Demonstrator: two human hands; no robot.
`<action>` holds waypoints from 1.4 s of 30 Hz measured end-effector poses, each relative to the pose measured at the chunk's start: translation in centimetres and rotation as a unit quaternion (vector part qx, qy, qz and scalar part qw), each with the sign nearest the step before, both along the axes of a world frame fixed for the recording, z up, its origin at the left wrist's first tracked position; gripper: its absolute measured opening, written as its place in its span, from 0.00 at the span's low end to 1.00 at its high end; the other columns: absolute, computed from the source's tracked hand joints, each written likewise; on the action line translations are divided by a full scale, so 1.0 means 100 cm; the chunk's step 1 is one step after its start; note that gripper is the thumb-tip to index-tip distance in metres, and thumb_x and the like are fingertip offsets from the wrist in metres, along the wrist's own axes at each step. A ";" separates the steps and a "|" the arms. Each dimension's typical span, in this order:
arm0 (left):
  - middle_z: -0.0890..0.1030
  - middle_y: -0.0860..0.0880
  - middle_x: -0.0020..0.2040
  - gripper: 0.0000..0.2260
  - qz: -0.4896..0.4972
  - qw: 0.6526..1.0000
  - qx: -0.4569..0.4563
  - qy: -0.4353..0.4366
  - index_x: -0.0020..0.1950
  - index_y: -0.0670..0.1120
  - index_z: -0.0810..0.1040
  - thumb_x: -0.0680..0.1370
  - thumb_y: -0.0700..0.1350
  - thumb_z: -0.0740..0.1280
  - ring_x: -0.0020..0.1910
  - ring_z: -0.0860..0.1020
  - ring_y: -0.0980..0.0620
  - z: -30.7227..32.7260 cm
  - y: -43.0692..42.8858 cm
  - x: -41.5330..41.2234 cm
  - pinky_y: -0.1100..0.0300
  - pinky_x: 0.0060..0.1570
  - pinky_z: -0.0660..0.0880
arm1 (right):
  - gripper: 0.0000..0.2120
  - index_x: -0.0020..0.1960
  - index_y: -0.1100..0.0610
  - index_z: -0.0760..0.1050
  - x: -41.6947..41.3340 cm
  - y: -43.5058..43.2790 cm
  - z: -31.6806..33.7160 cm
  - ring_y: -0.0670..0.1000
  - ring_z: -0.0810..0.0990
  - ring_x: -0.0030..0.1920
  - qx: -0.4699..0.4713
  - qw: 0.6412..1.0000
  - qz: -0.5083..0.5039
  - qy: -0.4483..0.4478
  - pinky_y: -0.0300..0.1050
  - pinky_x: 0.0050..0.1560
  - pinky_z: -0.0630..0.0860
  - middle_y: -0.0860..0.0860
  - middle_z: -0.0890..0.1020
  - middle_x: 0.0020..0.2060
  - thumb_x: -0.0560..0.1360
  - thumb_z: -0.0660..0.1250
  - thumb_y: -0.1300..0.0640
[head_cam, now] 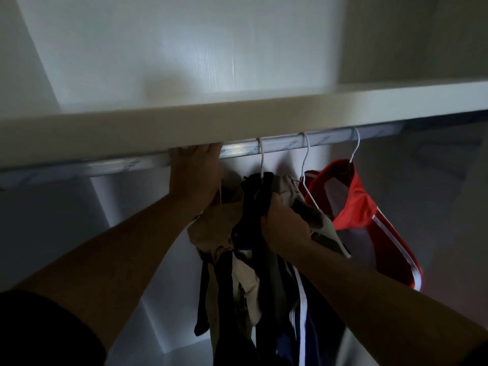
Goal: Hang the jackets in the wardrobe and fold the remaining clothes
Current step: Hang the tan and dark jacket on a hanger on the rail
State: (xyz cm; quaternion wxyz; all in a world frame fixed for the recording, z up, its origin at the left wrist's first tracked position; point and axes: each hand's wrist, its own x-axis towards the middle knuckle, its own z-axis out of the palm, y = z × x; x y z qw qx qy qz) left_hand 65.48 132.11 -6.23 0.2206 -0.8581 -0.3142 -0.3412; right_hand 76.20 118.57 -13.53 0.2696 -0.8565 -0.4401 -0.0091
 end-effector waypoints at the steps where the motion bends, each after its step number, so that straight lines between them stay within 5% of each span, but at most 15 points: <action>1: 0.74 0.47 0.66 0.19 -0.006 1.000 0.001 0.014 0.70 0.48 0.69 0.79 0.47 0.60 0.65 0.71 0.45 0.004 0.004 0.001 0.47 0.66 0.56 | 0.19 0.69 0.59 0.59 0.000 0.003 -0.002 0.61 0.80 0.52 0.000 1.000 0.005 0.002 0.53 0.49 0.77 0.59 0.78 0.56 0.80 0.57 0.58; 8: 0.73 0.44 0.67 0.21 0.030 0.997 0.032 0.069 0.70 0.44 0.69 0.79 0.52 0.62 0.66 0.70 0.43 0.010 0.019 -0.040 0.44 0.68 0.53 | 0.12 0.60 0.60 0.63 -0.003 0.007 -0.006 0.62 0.80 0.48 0.034 0.999 0.011 0.015 0.53 0.44 0.76 0.60 0.80 0.49 0.78 0.58 0.63; 14: 0.74 0.41 0.64 0.21 0.080 0.992 0.014 0.101 0.69 0.42 0.69 0.79 0.52 0.61 0.65 0.70 0.40 0.018 0.025 -0.082 0.47 0.64 0.58 | 0.09 0.56 0.59 0.63 -0.014 0.009 -0.005 0.60 0.78 0.44 0.066 0.997 0.021 0.040 0.44 0.36 0.64 0.54 0.74 0.40 0.77 0.59 0.63; 20: 0.80 0.35 0.49 0.10 0.096 0.992 0.020 0.082 0.55 0.36 0.77 0.76 0.37 0.65 0.50 0.77 0.32 0.020 0.028 -0.106 0.40 0.50 0.69 | 0.08 0.53 0.56 0.60 -0.023 0.013 -0.003 0.52 0.69 0.33 0.043 0.998 0.043 0.032 0.43 0.33 0.63 0.50 0.68 0.35 0.77 0.57 0.64; 26: 0.75 0.34 0.63 0.21 0.130 0.990 -0.009 0.060 0.67 0.36 0.71 0.74 0.36 0.64 0.63 0.72 0.35 0.007 0.040 -0.111 0.38 0.65 0.58 | 0.09 0.50 0.55 0.58 -0.030 0.015 -0.003 0.56 0.71 0.38 0.035 0.995 0.072 0.063 0.47 0.38 0.67 0.53 0.71 0.38 0.76 0.57 0.65; 29: 0.75 0.33 0.62 0.21 0.135 0.990 -0.024 0.042 0.68 0.35 0.69 0.74 0.36 0.64 0.62 0.71 0.34 0.003 0.037 -0.106 0.37 0.65 0.52 | 0.04 0.53 0.56 0.61 -0.032 0.013 0.001 0.59 0.77 0.43 0.020 0.995 0.080 0.060 0.46 0.38 0.67 0.54 0.74 0.40 0.79 0.56 0.58; 32: 0.72 0.32 0.64 0.23 0.129 0.991 -0.034 0.017 0.69 0.34 0.67 0.74 0.38 0.64 0.65 0.68 0.32 -0.002 0.030 -0.101 0.34 0.67 0.49 | 0.17 0.59 0.54 0.69 -0.023 -0.002 0.004 0.57 0.77 0.53 0.023 0.998 0.043 -0.047 0.49 0.48 0.71 0.53 0.78 0.51 0.80 0.53 0.43; 35: 0.67 0.35 0.71 0.29 0.081 0.996 -0.024 0.027 0.72 0.36 0.65 0.72 0.40 0.67 0.70 0.63 0.32 -0.009 0.014 -0.091 0.34 0.67 0.51 | 0.19 0.62 0.54 0.70 0.001 -0.025 0.008 0.55 0.70 0.62 0.047 0.986 -0.053 -0.152 0.54 0.60 0.66 0.53 0.73 0.61 0.78 0.54 0.45; 39: 0.66 0.37 0.72 0.32 0.028 0.998 -0.030 0.051 0.74 0.38 0.63 0.72 0.42 0.68 0.71 0.63 0.35 -0.016 -0.014 -0.057 0.34 0.67 0.54 | 0.24 0.71 0.59 0.60 0.041 -0.059 0.005 0.59 0.68 0.67 -0.019 0.992 -0.120 -0.028 0.58 0.64 0.69 0.57 0.67 0.68 0.77 0.61 0.55; 42: 0.66 0.39 0.73 0.33 -0.008 0.998 -0.044 0.042 0.75 0.40 0.62 0.72 0.42 0.68 0.72 0.63 0.36 -0.015 -0.043 -0.030 0.34 0.68 0.55 | 0.18 0.68 0.61 0.64 0.050 -0.079 -0.004 0.60 0.78 0.58 -0.030 0.998 -0.050 0.031 0.55 0.55 0.76 0.60 0.76 0.61 0.78 0.59 0.61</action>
